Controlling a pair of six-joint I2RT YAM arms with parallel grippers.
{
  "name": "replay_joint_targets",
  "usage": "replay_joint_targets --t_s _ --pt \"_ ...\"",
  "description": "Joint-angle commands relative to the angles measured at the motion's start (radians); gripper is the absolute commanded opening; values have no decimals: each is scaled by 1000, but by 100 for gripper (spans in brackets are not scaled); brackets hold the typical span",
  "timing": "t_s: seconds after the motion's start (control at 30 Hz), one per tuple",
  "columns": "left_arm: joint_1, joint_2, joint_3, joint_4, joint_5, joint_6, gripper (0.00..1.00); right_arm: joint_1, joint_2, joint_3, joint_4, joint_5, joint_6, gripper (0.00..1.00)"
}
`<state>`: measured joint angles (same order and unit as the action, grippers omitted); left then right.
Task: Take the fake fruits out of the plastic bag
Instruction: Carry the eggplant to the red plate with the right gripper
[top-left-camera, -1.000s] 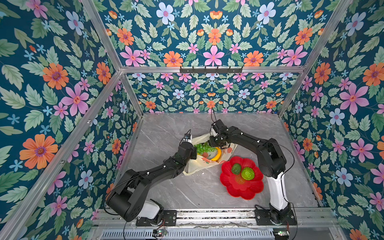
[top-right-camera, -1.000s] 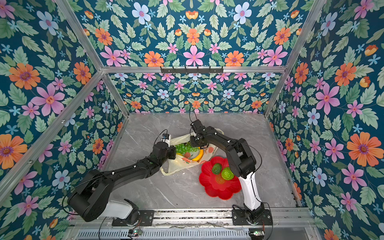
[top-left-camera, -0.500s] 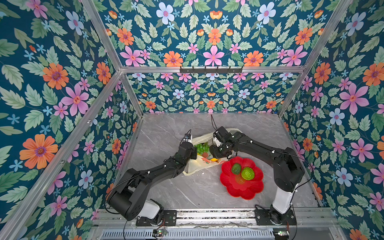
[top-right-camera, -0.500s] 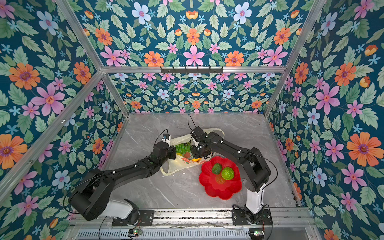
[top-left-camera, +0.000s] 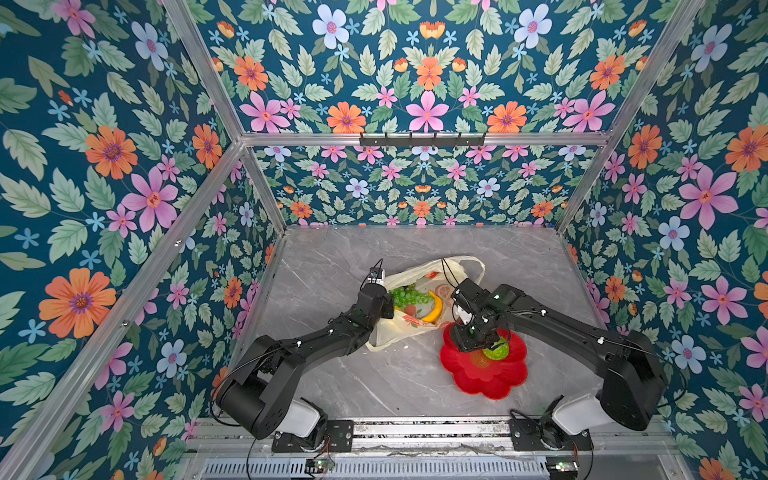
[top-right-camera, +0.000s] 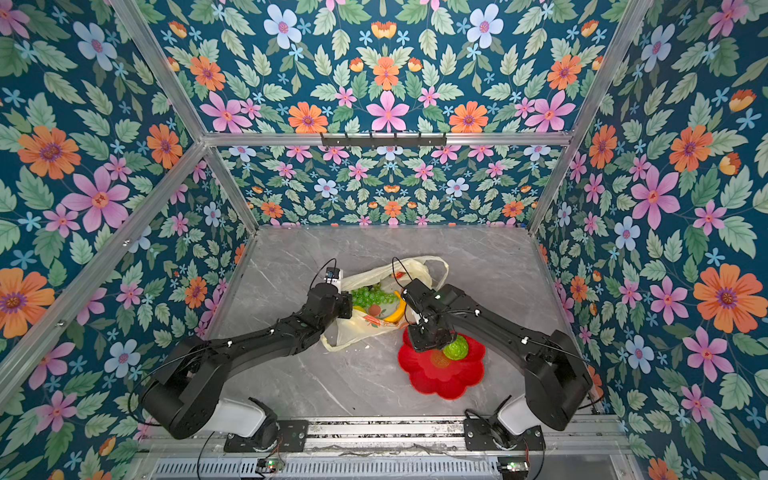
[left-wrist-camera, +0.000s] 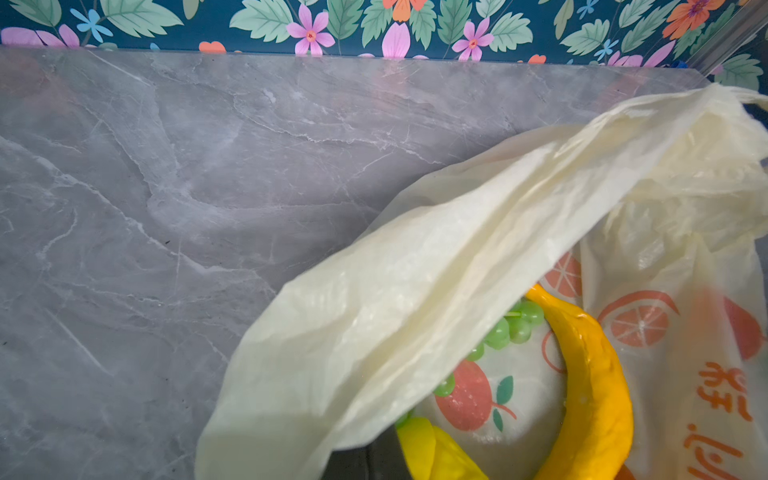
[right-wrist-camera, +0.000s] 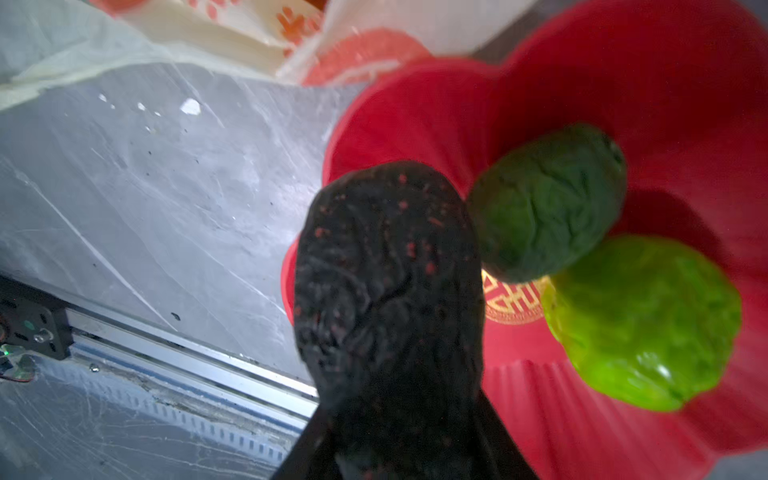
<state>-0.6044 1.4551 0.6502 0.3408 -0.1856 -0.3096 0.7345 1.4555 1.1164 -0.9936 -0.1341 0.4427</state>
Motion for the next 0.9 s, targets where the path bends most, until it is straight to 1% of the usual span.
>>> replay_joint_targets --t_s 0.0,0.17,0.3,0.37,0.43,0.57,0.67,0.87 --pt "0 10 9 3 -9 4 0 6 -48 -29 -68 -39 38 32" --pt "0 16 12 4 -8 3 0 9 -96 -96 -133 -45 59 32" --pt "-1 20 14 5 -6 4 0 10 -115 -143 -147 -47 72 32" --pt "0 21 13 6 -6 3 0 14 -109 -135 -160 -52 84 32" --pt "0 22 13 4 -9 4 0 14 -99 -135 -179 -34 90 33" --pt "0 21 13 4 -8 3 0 13 -45 -130 -214 -44 90 33" --pt "0 18 13 1 -9 5 0 13 -9 -125 -237 -23 88 33" --pt "0 12 10 0 -18 9 0 13 5 -140 -227 -17 109 34"
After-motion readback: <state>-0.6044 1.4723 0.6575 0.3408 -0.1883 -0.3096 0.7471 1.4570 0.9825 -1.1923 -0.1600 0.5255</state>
